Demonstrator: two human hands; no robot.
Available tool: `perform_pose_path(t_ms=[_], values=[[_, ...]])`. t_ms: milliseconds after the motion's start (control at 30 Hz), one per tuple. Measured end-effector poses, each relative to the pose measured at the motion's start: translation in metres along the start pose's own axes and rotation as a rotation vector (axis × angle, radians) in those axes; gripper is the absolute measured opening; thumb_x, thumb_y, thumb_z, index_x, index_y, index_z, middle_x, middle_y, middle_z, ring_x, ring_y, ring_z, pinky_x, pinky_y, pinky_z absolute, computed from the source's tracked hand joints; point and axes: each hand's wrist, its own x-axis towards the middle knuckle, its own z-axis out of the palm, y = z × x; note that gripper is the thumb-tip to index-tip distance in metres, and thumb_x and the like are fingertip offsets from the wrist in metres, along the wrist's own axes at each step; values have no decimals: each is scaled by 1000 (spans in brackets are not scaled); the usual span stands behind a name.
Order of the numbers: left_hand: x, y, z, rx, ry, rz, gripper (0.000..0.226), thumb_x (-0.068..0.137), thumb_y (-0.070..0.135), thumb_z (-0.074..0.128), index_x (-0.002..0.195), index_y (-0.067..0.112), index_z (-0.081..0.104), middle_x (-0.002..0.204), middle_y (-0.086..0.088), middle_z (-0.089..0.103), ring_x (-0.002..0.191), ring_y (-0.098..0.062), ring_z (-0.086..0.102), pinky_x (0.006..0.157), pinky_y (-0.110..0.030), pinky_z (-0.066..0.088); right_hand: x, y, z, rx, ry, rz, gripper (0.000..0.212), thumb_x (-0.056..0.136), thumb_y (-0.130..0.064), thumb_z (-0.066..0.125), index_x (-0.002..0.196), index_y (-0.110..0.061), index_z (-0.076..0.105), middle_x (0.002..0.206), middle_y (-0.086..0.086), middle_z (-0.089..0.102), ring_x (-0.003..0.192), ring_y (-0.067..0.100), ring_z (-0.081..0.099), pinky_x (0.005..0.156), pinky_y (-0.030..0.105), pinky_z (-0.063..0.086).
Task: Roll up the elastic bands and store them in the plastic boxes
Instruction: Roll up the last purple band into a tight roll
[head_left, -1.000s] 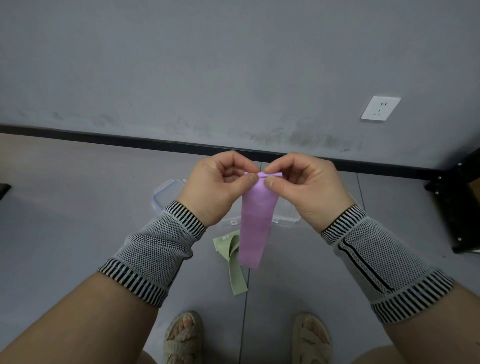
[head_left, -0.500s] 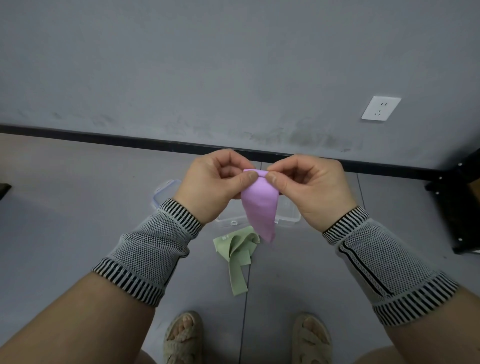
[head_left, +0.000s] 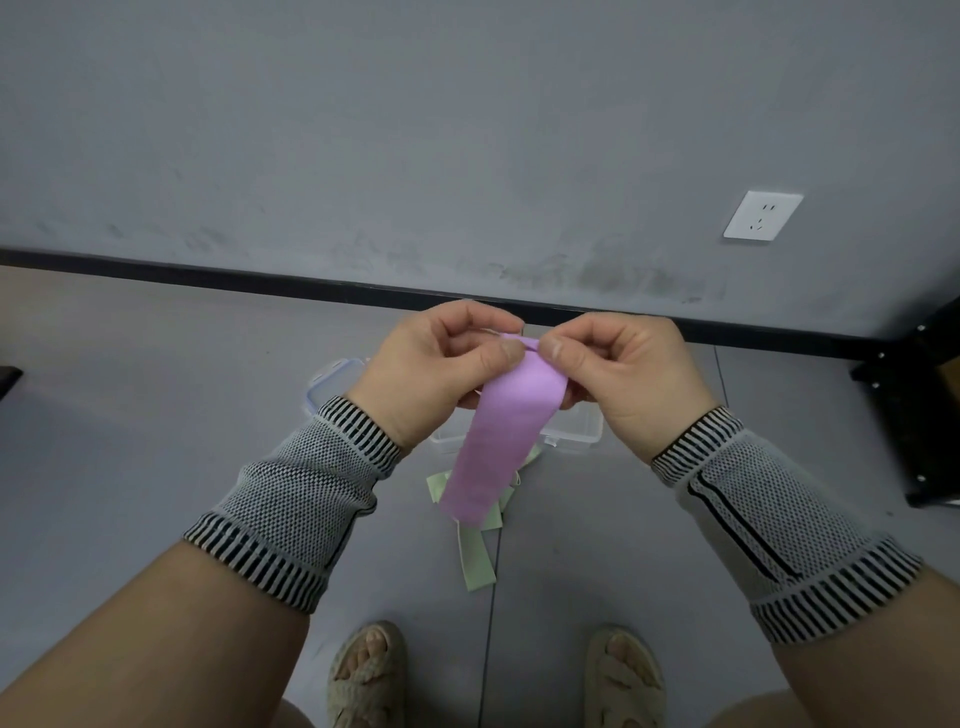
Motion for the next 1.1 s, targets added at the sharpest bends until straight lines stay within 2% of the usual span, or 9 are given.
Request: perform_pose_path(t_ms=[233, 333, 467, 567, 733, 867, 933, 1000, 1100], values=[[0, -1, 5, 163, 66, 49, 10, 85, 4, 64, 76, 9, 64, 52, 10, 58, 49, 1, 47, 52, -12, 39, 0, 2, -3, 31, -50, 77, 11, 85, -8, 65, 76, -9, 70, 65, 16, 62, 55, 18, 57, 52, 29, 53], [1, -3, 6, 157, 116, 54, 13, 85, 5, 64, 73, 9, 62, 52, 7, 55, 47, 1, 47, 50, -12, 39, -1, 1, -2, 19, -75, 44, 9, 77, -6, 72, 82, -11, 68, 71, 10, 69, 65, 18, 63, 63, 32, 56], [2, -3, 7, 142, 108, 59, 14, 85, 3, 63, 73, 9, 61, 49, 10, 58, 47, 2, 51, 49, -11, 40, 0, -1, 0, -25, -17, -5, 12, 80, 3, 68, 79, -9, 66, 68, 7, 67, 64, 15, 63, 60, 24, 57], [2, -3, 6, 121, 104, 56, 13, 85, 2, 64, 73, 8, 62, 51, 8, 61, 48, 0, 54, 50, -12, 42, 1, 1, 0, -26, 27, -30, 19, 81, 2, 67, 74, -15, 68, 67, 3, 67, 68, 18, 63, 66, 30, 58], [3, -6, 4, 141, 114, 94, 7, 82, 3, 67, 78, 8, 65, 75, -10, 67, 71, -15, 61, 70, -29, 53, 2, 0, -2, -43, 8, -43, 20, 81, 0, 68, 74, -18, 71, 70, -1, 70, 71, 16, 65, 69, 30, 59], [3, -4, 4, 64, 106, 92, 10, 81, 0, 67, 83, 9, 66, 79, -6, 71, 75, -12, 65, 76, -25, 55, 4, 0, -4, 193, 2, 92, 10, 73, -4, 71, 71, -14, 75, 72, 7, 71, 72, 23, 67, 72, 40, 59], [2, -4, 4, 15, 81, 43, 11, 81, 2, 66, 84, 12, 71, 84, -18, 71, 80, -19, 64, 82, -35, 54, 4, 1, -6, 230, -22, 123, 7, 66, -13, 72, 71, -14, 76, 74, 9, 72, 74, 24, 67, 74, 41, 58], [2, -4, 5, 8, 92, 21, 15, 80, 4, 67, 74, 16, 73, 85, -25, 66, 81, -26, 60, 87, -47, 51, 3, 1, -6, 198, -24, 119, 7, 69, -10, 73, 72, -15, 77, 74, 8, 73, 73, 23, 68, 72, 38, 58], [3, -4, 9, 62, 167, 75, 15, 80, 1, 68, 72, 13, 68, 73, -10, 68, 75, -21, 63, 82, -44, 54, 3, 4, -3, -12, 72, 17, 12, 76, -3, 74, 80, -15, 74, 76, 8, 73, 73, 22, 70, 72, 32, 58]])
